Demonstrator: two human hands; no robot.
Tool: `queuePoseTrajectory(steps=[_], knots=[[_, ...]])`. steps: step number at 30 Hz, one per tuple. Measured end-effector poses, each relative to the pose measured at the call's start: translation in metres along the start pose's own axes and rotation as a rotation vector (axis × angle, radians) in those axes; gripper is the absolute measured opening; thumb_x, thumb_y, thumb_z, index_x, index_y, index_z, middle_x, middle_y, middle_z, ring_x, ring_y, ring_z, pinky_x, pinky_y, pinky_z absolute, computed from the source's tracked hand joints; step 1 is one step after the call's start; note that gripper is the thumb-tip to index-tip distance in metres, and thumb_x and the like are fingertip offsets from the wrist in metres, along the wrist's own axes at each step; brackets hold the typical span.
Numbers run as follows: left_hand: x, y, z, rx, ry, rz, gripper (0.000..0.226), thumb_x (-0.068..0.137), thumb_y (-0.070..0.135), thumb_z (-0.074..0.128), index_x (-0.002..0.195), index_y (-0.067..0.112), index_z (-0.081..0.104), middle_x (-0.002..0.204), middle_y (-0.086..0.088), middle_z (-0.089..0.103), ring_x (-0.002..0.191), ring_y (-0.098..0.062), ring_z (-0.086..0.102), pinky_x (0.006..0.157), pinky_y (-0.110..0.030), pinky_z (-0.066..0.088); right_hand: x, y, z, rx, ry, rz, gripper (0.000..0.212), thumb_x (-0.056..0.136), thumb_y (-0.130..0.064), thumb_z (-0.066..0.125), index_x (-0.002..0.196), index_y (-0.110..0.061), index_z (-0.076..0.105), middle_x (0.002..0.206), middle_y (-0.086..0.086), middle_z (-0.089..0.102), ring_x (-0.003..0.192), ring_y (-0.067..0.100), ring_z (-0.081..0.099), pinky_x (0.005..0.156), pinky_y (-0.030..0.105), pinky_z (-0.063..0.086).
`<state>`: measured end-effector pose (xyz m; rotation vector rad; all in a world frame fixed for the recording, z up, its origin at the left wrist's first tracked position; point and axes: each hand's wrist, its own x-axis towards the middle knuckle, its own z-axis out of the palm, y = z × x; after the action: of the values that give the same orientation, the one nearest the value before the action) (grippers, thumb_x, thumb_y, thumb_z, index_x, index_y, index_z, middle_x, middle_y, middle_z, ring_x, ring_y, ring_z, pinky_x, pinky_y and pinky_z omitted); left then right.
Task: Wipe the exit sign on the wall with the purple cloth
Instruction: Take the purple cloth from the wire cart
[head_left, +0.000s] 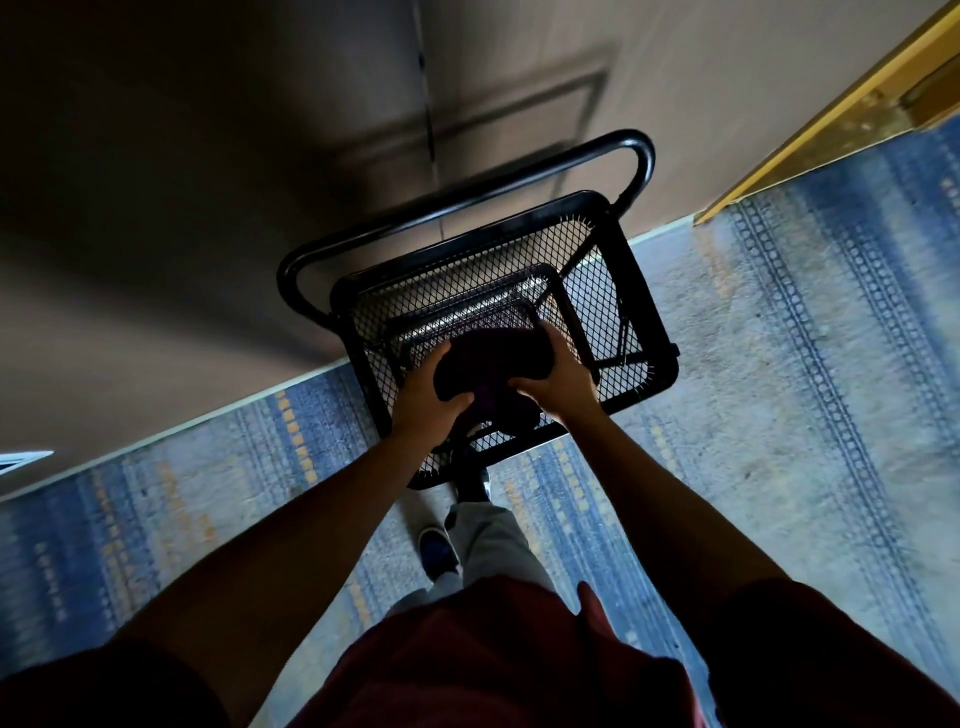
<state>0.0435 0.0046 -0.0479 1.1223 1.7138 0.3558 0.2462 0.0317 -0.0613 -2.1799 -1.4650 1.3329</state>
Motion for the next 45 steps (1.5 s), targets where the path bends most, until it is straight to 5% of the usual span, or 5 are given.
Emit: queuePoseTrajectory(steps=[8, 20, 26, 34, 45], knots=[[-0.011, -0.002, -0.013, -0.169, -0.057, -0.014, 0.075, 0.089, 0.005, 0.074, 0.153, 0.029, 0.042, 0.157, -0.008, 0.047, 0.144, -0.029, 0.045, 0.118, -0.051, 0.041, -0.014, -0.011, 0.012, 0.227, -0.116, -0.059, 0.063, 0.088, -0.011, 0.076, 0.143, -0.031, 0.051, 0.131, 0.009, 0.063, 0.094, 0.016, 0.067, 0.068, 0.021, 0.056], [-0.089, -0.011, -0.055, -0.421, 0.055, 0.061, 0.073, 0.091, -0.01, 0.066, 0.153, 0.02, 0.042, 0.134, -0.015, 0.063, 0.121, -0.023, 0.061, 0.108, -0.043, 0.05, -0.08, -0.034, 0.015, 0.475, -0.099, -0.148, 0.04, 0.091, -0.008, 0.072, 0.129, -0.02, 0.068, 0.117, 0.004, 0.07, 0.108, 0.025, 0.068, 0.092, 0.037, 0.058], [-0.146, -0.024, -0.054, -0.589, 0.109, 0.057, 0.062, 0.094, 0.005, 0.069, 0.15, 0.02, 0.045, 0.12, -0.01, 0.066, 0.108, -0.021, 0.066, 0.099, -0.04, 0.054, -0.14, -0.035, 0.015, 0.56, -0.045, -0.202, 0.03, 0.087, -0.008, 0.073, 0.1, -0.034, 0.076, 0.101, -0.008, 0.075, 0.086, 0.002, 0.071, 0.069, 0.012, 0.053], [-0.203, -0.049, -0.059, -0.649, 0.101, 0.023, 0.043, 0.096, 0.034, 0.069, 0.135, 0.034, 0.052, 0.122, -0.008, 0.067, 0.098, -0.016, 0.07, 0.073, -0.03, 0.061, -0.21, -0.049, 0.0, 0.564, -0.064, -0.272, 0.032, 0.081, -0.004, 0.068, 0.101, -0.027, 0.079, 0.105, 0.002, 0.076, 0.096, 0.02, 0.067, 0.08, 0.028, 0.053], [-0.263, -0.058, -0.061, -0.822, 0.107, 0.049, 0.048, 0.1, 0.055, 0.047, 0.145, 0.038, 0.039, 0.137, -0.014, 0.063, 0.121, -0.036, 0.062, 0.095, -0.042, 0.048, -0.287, -0.087, -0.019, 0.655, -0.222, -0.404, 0.032, 0.086, 0.0, 0.065, 0.111, -0.017, 0.076, 0.098, 0.003, 0.078, 0.081, 0.019, 0.074, 0.067, 0.028, 0.057]])
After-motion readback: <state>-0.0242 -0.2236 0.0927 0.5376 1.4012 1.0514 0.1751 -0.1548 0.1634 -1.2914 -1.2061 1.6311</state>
